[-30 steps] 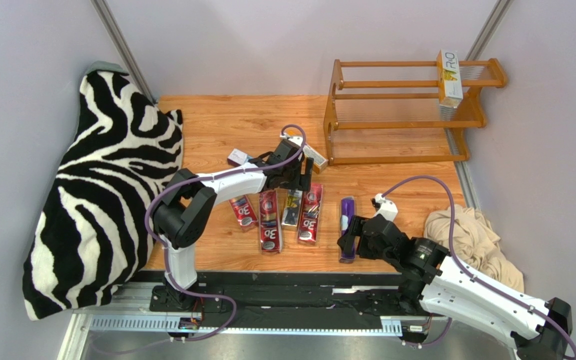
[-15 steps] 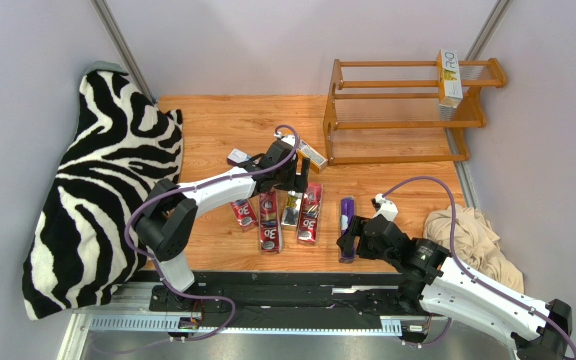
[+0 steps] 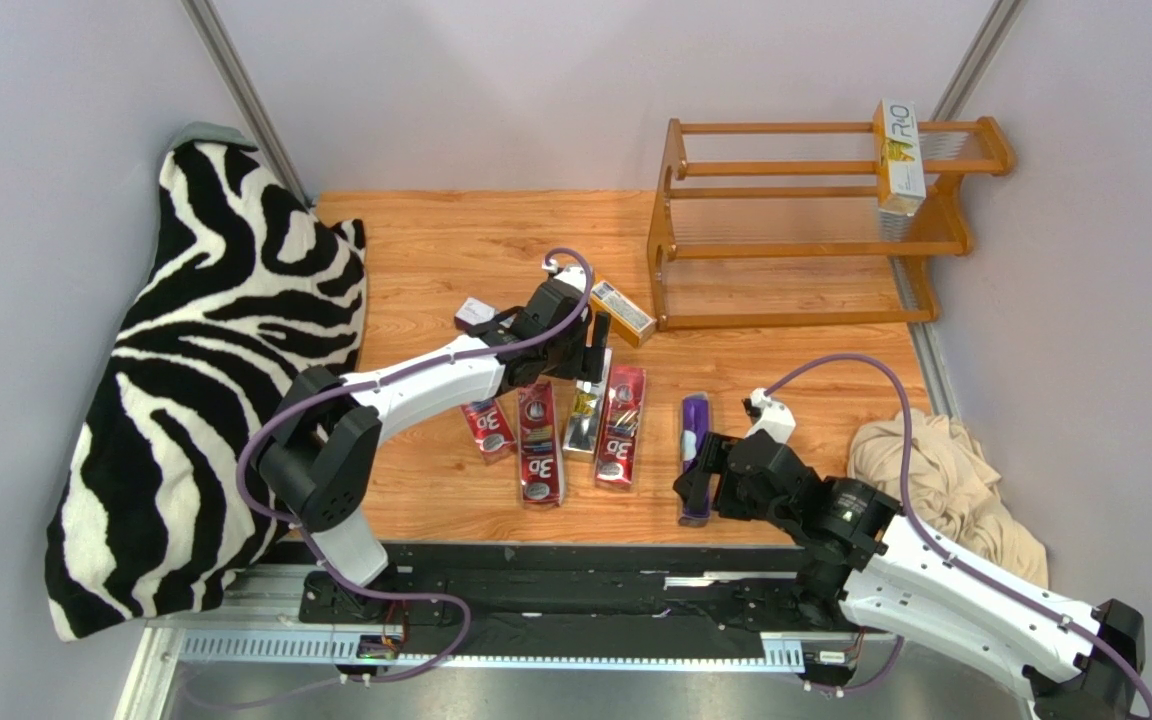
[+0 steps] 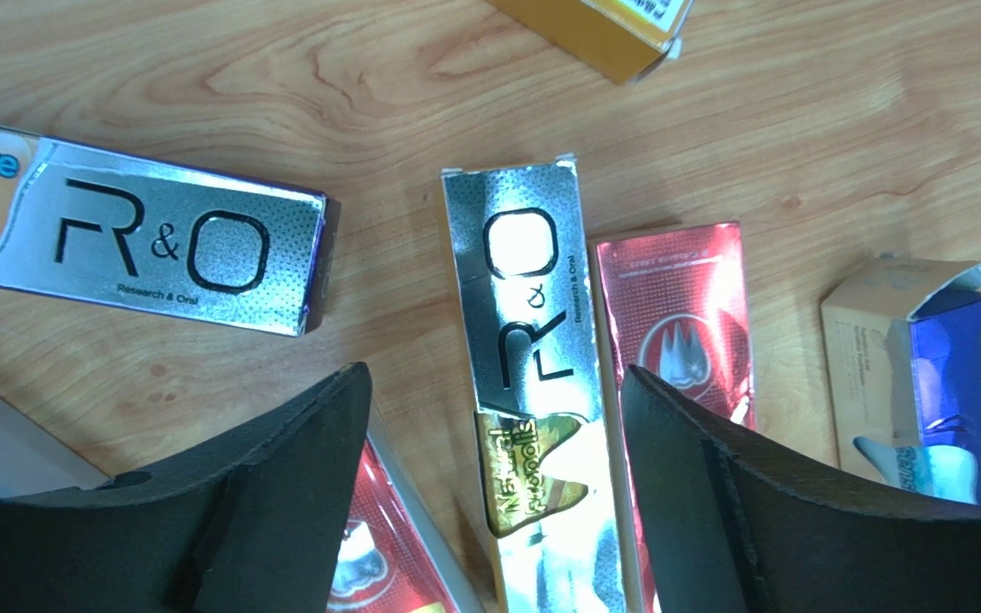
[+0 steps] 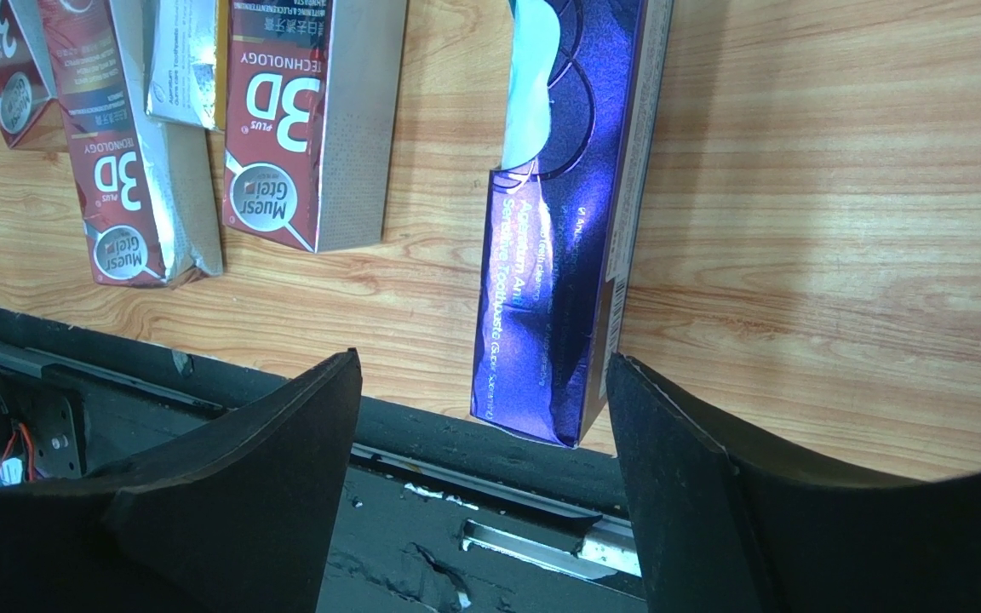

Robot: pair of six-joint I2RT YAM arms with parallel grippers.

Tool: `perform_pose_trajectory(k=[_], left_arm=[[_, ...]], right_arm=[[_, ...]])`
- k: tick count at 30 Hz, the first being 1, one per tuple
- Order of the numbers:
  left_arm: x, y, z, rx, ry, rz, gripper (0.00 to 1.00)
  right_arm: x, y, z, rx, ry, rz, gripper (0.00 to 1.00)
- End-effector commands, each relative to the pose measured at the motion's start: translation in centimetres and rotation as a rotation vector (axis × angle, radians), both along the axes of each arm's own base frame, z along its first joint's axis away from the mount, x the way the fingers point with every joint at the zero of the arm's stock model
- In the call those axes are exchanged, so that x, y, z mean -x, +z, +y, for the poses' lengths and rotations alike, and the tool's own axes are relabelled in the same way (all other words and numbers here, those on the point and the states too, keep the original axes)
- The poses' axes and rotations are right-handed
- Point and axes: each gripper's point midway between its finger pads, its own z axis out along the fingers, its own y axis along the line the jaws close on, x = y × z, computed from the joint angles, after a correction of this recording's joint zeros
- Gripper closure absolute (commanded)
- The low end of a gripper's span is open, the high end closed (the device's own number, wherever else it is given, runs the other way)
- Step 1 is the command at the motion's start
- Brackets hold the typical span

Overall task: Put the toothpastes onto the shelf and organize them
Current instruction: Pick up the toothpaste from the center of the board.

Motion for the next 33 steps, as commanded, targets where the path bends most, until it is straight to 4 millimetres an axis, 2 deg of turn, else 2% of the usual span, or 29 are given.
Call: perform_pose_trajectory(k=[1,10,18,24,33], left_arm=[[0.2,-1.9,-0.3,-0.023,-0.025,0.025,0.22],[0.6,-3.7,-1.4,-0.004,-0.059,0.069,0.24],[1.1,-4.2,-2.3,0.033,-0.087,0.088,0.24],[1.6,-5.9,-2.9,0.010,-0.092,0.120,0.26],[1.8,-8.5,-2.3,-0.041,-0.060,0.165,0.29]], right_arm=[[-0.2,0.7,0.4,-0.038,-0.006,-0.022,0.25],[0.0,0.5,-0.1,-0.027,-0.014,-0.018,0.26],[-0.1,0.3,-0.3,-0.022,-0.019,-0.021,0.25],[0.0,0.2,-0.4,-0.016,-0.022,-0.020,0.25],[0.1,0.0,-0.8,-0.007,-0.027,-0.017,0.25]])
